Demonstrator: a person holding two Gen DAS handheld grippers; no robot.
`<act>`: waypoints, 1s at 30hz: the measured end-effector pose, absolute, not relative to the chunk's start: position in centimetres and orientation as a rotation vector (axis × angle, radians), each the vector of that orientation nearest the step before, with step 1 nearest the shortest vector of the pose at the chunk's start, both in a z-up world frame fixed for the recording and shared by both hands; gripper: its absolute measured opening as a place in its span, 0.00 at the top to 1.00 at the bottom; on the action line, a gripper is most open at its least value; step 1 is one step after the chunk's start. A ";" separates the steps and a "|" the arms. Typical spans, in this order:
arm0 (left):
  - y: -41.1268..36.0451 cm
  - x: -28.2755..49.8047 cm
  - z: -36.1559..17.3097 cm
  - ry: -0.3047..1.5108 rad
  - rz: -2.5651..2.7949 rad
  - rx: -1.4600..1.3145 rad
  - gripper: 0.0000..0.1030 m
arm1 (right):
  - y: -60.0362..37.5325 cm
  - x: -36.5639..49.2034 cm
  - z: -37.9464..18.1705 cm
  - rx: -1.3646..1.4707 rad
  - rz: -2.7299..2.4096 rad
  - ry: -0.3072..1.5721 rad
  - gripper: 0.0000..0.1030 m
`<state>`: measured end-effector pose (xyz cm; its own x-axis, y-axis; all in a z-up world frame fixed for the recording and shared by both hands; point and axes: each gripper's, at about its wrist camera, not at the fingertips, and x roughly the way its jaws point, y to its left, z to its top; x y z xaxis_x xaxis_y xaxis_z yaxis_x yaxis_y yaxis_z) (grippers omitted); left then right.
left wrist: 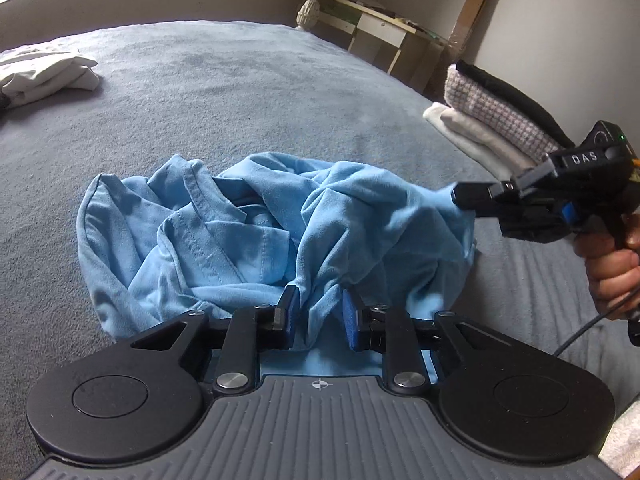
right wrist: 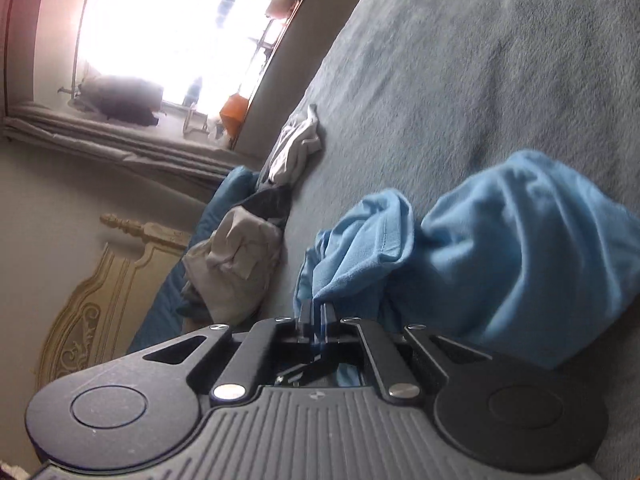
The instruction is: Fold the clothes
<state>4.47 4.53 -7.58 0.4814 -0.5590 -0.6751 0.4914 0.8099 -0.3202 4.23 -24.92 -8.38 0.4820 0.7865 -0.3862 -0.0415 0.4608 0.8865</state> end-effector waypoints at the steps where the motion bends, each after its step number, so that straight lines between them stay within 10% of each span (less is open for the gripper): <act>1: 4.9 4.0 -7.5 0.852 -0.644 -0.093 0.78 | -24.6 3.6 -8.3 0.939 0.636 0.952 0.98; 12: 7.1 0.1 -8.1 0.939 -0.659 -0.110 0.77 | -24.2 0.4 -5.9 0.725 0.688 1.035 0.93; 16: 8.0 -0.6 -7.6 0.938 -0.608 -0.128 0.70 | -24.0 0.8 -3.7 0.566 0.613 0.995 0.50; 18: 8.6 -0.5 -7.0 0.895 -0.571 -0.158 0.68 | -23.8 0.7 -2.7 0.479 0.571 0.963 0.49; 23: 7.8 1.4 -6.2 0.805 -0.505 -0.186 0.27 | -22.5 1.7 -1.7 0.400 0.500 0.888 0.42; 30: 3.4 3.6 -6.9 0.758 -0.549 -0.075 0.18 | -16.1 0.8 0.3 0.005 0.460 0.687 0.42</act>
<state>3.61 3.45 -6.88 0.5931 -0.4983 -0.6324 0.4455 0.8574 -0.2577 0.78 -16.11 0.27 0.6770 0.4110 -0.6106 -0.4076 0.9001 0.1540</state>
